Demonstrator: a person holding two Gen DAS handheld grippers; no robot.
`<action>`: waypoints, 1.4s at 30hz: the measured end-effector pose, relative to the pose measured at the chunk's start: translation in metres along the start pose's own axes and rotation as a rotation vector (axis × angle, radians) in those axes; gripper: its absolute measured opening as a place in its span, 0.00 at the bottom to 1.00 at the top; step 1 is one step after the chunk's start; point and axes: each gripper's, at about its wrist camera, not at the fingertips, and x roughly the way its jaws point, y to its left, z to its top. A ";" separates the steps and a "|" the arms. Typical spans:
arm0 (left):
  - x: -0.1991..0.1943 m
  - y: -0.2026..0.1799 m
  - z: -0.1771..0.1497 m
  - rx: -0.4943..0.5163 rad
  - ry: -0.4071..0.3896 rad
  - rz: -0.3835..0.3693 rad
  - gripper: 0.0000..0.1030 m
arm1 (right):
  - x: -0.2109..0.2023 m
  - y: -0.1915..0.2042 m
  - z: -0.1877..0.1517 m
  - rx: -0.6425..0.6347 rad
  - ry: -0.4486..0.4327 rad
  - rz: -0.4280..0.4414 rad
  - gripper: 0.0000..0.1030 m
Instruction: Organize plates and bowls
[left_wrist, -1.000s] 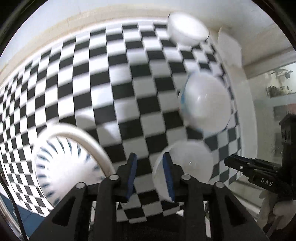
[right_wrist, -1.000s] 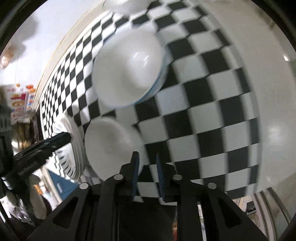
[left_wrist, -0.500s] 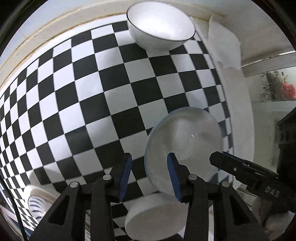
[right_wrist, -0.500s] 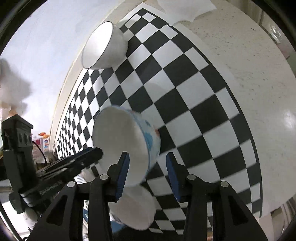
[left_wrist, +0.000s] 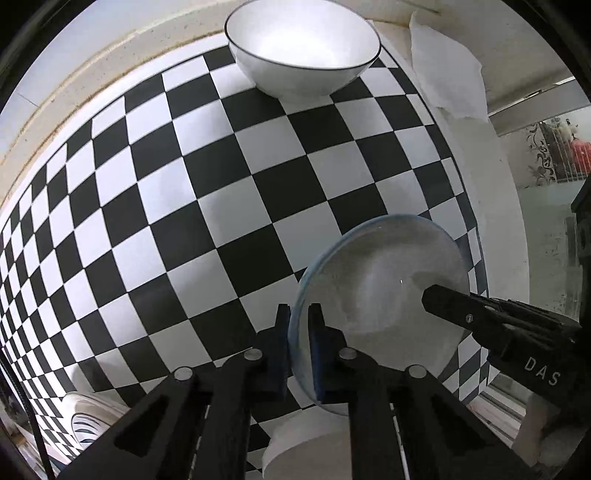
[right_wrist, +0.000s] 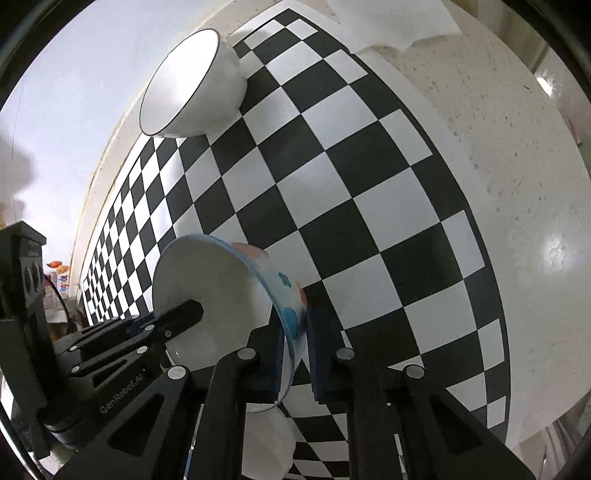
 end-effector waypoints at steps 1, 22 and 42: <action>-0.003 -0.001 -0.001 0.001 -0.002 -0.003 0.08 | -0.003 0.000 -0.001 -0.003 -0.002 0.000 0.12; -0.086 0.004 -0.059 0.044 -0.100 -0.044 0.08 | -0.089 0.043 -0.070 -0.128 -0.086 0.014 0.12; -0.052 0.017 -0.116 0.044 0.027 -0.024 0.08 | -0.044 0.020 -0.135 -0.071 0.042 0.047 0.12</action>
